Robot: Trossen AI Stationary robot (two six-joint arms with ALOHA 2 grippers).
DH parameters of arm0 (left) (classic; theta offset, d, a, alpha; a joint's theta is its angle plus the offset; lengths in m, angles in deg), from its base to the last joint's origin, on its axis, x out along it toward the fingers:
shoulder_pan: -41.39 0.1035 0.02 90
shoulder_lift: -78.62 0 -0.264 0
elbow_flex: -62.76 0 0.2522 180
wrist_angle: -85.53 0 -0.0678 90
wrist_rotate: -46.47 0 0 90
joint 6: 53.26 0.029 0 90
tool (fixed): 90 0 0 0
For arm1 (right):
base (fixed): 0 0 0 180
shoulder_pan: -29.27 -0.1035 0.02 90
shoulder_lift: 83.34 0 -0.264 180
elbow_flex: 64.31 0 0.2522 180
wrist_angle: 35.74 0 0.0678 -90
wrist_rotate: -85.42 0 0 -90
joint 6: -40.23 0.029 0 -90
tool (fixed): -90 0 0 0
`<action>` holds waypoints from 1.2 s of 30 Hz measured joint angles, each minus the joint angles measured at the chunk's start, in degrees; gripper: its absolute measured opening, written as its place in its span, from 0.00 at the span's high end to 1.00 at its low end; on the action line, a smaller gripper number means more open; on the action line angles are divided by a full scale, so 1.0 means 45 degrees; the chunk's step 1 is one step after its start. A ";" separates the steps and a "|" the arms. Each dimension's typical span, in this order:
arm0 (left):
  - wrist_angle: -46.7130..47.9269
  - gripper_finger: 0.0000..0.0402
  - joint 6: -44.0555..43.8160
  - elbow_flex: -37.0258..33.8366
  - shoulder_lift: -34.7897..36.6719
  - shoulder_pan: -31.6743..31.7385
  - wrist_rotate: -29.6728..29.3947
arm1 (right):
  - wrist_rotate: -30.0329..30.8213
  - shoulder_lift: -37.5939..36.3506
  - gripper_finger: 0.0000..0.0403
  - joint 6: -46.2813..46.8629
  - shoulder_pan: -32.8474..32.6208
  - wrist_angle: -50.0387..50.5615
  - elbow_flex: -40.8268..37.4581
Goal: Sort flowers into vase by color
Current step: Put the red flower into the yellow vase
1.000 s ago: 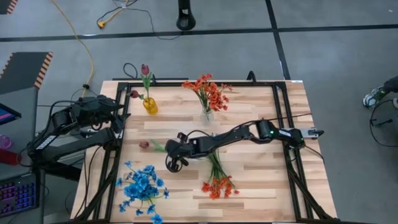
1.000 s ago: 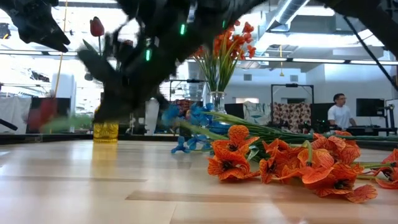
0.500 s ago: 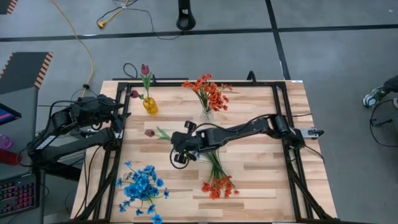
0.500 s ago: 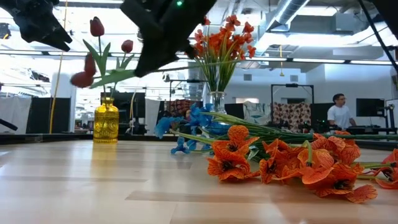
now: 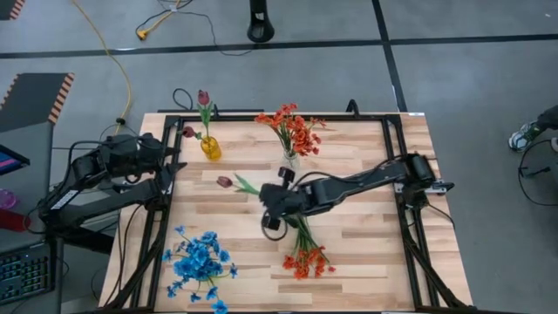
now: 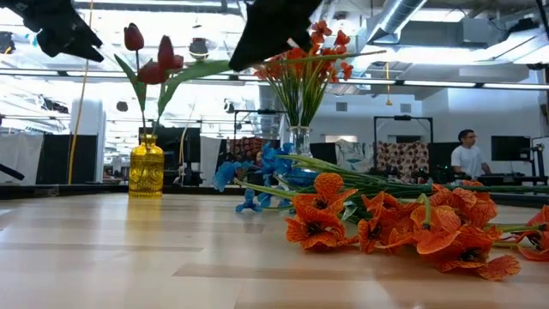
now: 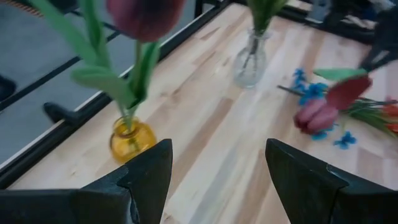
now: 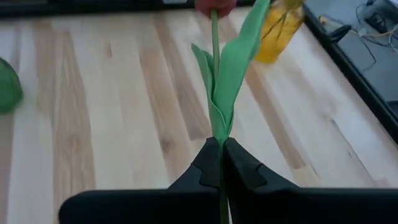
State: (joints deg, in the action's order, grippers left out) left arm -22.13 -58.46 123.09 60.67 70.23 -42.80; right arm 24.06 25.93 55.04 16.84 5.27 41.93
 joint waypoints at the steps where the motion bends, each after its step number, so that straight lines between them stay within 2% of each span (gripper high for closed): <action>1: -0.0067 0.39 0.0008 0.0000 0.0000 0.0000 0.0134 | 0.0000 -0.0369 0.93 0.0027 0.0009 -0.0516 -0.0568; 7: -0.0094 0.39 0.0253 0.0000 0.0000 0.0002 0.1267 | 0.0006 -0.2436 0.92 -0.0300 0.0028 -0.6026 -0.4128; 11: -0.0572 0.39 0.0249 0.0000 0.0000 0.0003 0.2000 | -0.0053 -0.3013 0.92 -0.0706 0.0056 -0.9958 -0.6062; 17: -0.2113 0.39 -0.0016 0.0000 0.0000 0.0000 0.2706 | -0.1170 -0.2800 0.92 -0.1406 0.0451 -1.3866 -0.6885; 24: -0.2591 0.39 -0.0241 0.0000 -0.0007 0.0000 0.2780 | -0.2081 -0.2273 0.92 -0.1982 0.1053 -1.6287 -0.6839; 30: -0.4415 0.39 -0.0380 0.0000 -0.0086 0.0005 0.3426 | -0.2578 -0.1942 0.92 -0.2407 0.1398 -1.7944 -0.6833; 36: -0.5734 0.39 -0.0471 0.0000 -0.0743 -0.0112 0.3903 | -0.2725 -0.1932 0.92 -0.2445 0.1629 -1.8271 -0.6833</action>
State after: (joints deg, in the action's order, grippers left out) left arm -47.94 -60.58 123.09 57.33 69.73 -25.23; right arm 11.80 17.24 44.04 24.18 -76.95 11.18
